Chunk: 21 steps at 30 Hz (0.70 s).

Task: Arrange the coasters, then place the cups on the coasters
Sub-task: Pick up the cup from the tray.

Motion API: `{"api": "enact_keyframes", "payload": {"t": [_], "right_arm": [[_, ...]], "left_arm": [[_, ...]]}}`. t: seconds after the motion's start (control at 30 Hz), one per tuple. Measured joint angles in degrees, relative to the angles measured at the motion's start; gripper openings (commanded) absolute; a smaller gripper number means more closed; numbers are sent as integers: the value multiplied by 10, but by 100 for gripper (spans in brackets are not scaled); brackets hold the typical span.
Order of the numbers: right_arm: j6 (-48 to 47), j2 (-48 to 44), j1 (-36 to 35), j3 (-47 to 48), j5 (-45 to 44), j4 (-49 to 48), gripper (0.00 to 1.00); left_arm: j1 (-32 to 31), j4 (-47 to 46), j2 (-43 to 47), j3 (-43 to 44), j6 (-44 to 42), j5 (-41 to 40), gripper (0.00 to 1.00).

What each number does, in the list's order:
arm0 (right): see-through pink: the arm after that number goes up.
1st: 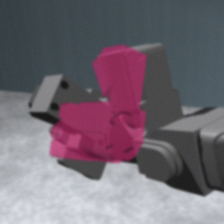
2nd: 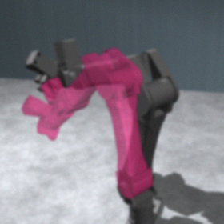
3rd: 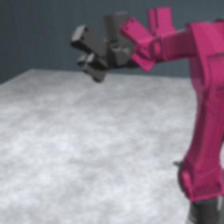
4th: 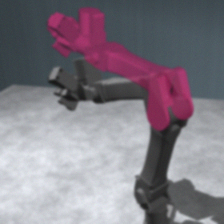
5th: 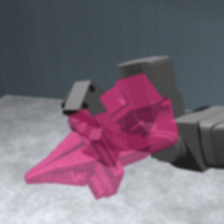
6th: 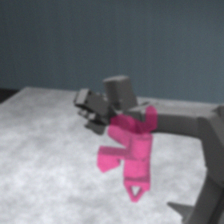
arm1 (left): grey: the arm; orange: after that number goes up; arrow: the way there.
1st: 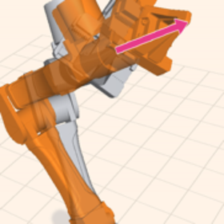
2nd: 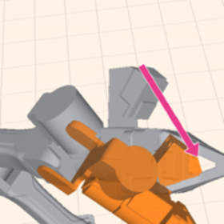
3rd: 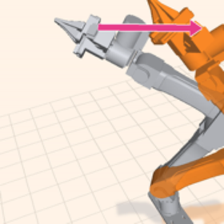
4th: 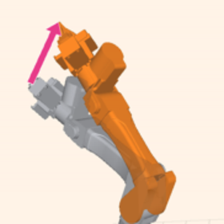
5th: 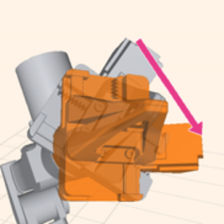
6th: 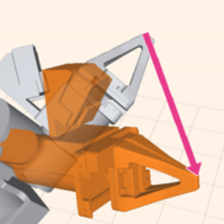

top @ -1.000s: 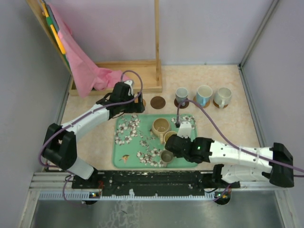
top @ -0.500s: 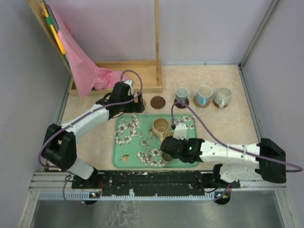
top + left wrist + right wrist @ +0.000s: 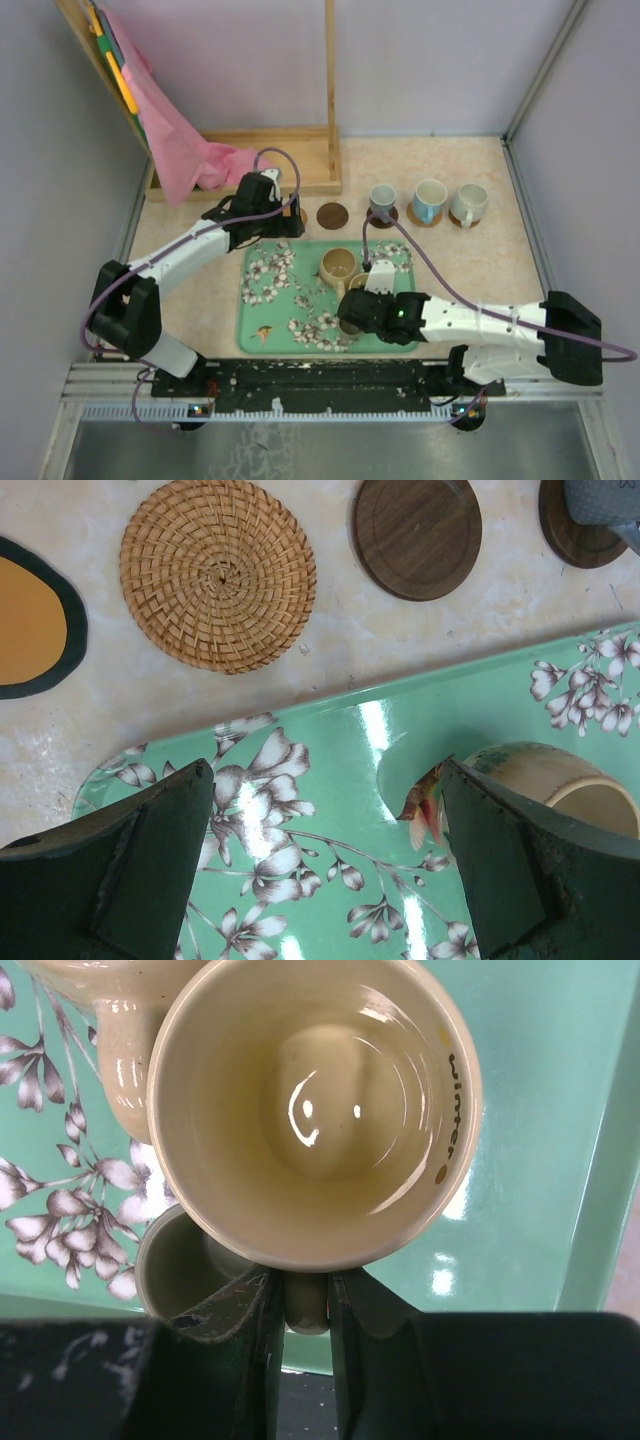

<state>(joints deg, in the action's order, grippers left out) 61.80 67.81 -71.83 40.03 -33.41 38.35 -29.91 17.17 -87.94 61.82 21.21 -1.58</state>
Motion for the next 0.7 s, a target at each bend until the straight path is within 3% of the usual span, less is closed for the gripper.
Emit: {"api": "enact_keyframes", "payload": {"t": [0.7], "right_arm": [[4, -30, 0, -9, -5, 17, 26]], "left_arm": [[0, 0, 0, -1, 3, 1, 100]]}}
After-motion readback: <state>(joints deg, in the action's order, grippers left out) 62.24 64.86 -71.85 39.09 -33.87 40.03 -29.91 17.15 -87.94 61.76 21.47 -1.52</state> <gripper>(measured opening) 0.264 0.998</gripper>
